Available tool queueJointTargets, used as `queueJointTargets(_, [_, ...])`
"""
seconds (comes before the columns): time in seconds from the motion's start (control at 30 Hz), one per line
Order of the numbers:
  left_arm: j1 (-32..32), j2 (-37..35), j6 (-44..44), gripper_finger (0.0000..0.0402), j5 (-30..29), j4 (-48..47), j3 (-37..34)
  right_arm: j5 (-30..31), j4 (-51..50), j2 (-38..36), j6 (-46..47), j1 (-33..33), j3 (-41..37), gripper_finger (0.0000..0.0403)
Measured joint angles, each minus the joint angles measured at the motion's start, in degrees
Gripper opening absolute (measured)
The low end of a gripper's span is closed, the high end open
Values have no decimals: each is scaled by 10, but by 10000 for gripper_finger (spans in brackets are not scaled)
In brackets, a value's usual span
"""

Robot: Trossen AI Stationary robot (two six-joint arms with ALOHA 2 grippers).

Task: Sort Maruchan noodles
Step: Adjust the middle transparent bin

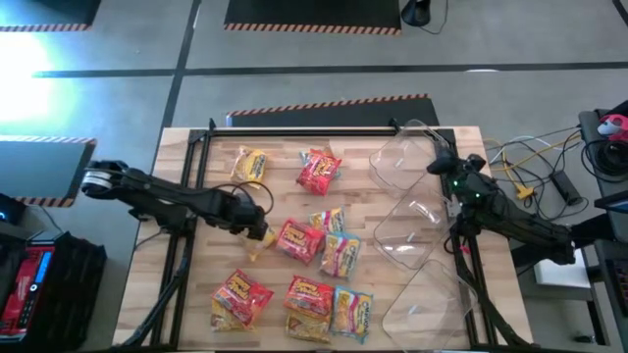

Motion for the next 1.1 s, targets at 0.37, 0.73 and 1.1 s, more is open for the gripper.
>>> queueJointTargets(0.37, [0,53,2,270,4,0,33,1,62,0,61,0,1,139])
queueJointTargets(0.73, [2,40,22,270,3,-15,29,-26,83,1,168,0,2,139])
queueJointTargets(1.1, [4,40,53,270,-1,-16,29,-237,398,60,62,0,3,139])
